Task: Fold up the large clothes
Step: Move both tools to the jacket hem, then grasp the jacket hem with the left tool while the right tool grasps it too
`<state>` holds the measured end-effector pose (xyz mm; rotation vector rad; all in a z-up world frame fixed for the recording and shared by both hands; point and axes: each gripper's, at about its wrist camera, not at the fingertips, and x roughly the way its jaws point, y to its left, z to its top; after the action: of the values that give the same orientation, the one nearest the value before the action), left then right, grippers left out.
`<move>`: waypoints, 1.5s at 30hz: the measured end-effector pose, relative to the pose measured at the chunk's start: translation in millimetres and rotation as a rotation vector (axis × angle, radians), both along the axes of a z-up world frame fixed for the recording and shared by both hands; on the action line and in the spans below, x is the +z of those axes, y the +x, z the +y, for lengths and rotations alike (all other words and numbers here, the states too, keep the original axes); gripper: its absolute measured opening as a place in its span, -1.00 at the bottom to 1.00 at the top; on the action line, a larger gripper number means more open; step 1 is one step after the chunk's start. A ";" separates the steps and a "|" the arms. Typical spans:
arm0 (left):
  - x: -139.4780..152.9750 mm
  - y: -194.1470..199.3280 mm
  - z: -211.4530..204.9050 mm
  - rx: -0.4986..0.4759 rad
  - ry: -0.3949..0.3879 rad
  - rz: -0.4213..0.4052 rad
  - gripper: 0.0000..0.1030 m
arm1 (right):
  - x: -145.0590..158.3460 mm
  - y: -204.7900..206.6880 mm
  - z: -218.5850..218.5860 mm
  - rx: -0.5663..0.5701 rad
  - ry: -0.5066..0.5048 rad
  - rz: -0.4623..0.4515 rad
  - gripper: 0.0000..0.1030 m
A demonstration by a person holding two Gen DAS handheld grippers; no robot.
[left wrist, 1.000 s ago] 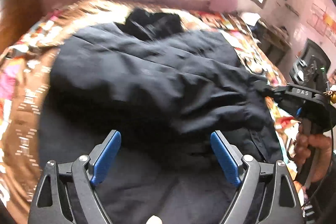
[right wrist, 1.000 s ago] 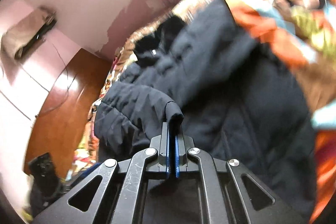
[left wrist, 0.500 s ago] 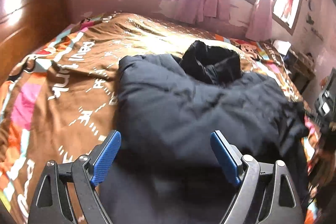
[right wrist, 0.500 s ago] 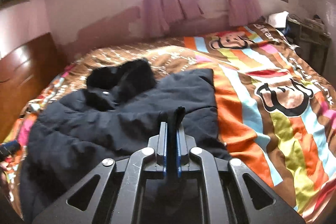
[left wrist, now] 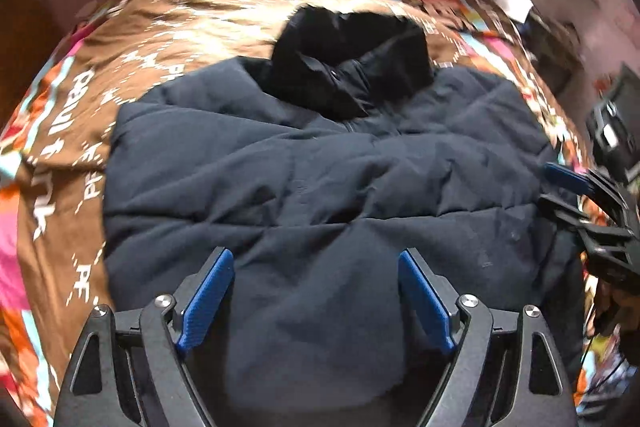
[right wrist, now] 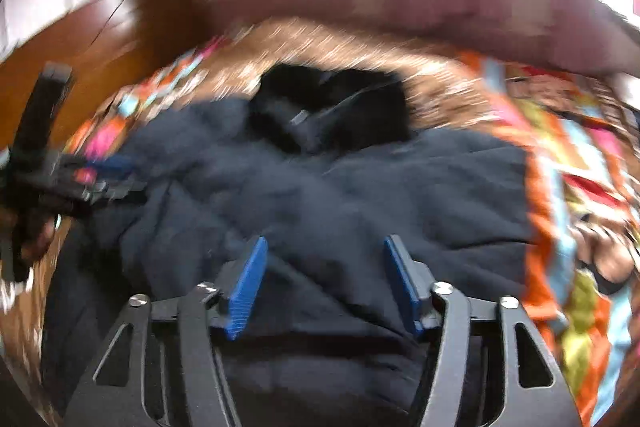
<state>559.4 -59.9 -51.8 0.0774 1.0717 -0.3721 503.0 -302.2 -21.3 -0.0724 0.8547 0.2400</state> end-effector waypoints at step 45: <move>19.6 264.3 -62.8 0.073 -0.035 0.012 -0.63 | 7.0 302.3 -24.9 -0.044 -0.047 0.183 -0.13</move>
<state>823.7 -122.6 -32.2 0.0050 1.0768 -0.3254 805.3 -327.0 -14.3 -0.0758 1.0431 0.1876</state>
